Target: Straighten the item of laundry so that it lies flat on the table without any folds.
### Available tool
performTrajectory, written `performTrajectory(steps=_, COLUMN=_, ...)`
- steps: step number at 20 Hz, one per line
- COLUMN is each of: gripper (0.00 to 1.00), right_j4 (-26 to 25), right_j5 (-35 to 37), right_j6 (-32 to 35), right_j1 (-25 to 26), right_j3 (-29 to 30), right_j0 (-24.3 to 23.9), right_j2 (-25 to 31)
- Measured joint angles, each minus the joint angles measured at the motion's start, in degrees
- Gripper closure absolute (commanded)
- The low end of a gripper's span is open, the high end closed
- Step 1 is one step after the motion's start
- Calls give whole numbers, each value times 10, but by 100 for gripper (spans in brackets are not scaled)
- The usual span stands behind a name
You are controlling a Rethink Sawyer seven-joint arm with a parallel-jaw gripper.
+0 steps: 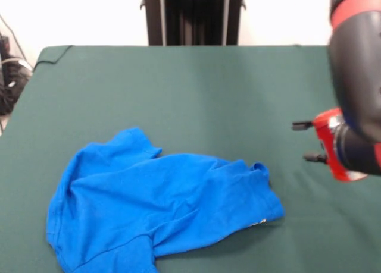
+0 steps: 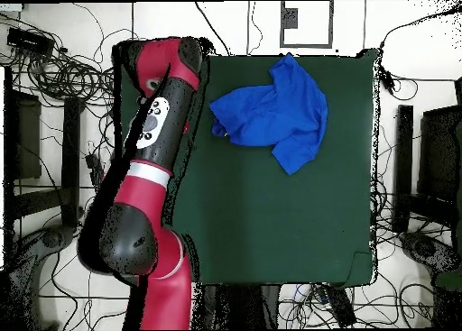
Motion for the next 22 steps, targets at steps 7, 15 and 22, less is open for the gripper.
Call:
performTrajectory(steps=7, gripper=0, right_j4=-118, right_j5=-143, right_j6=0, right_j1=7, right_j3=30, right_j0=77, right_j2=65)
performTrajectory(steps=15, gripper=0, right_j4=-254, right_j5=-296, right_j6=0, right_j1=8, right_j3=71, right_j0=152, right_j2=81)
performTrajectory(steps=22, gripper=0, right_j4=-310, right_j5=-374, right_j6=5, right_j1=17, right_j3=85, right_j0=168, right_j2=76)
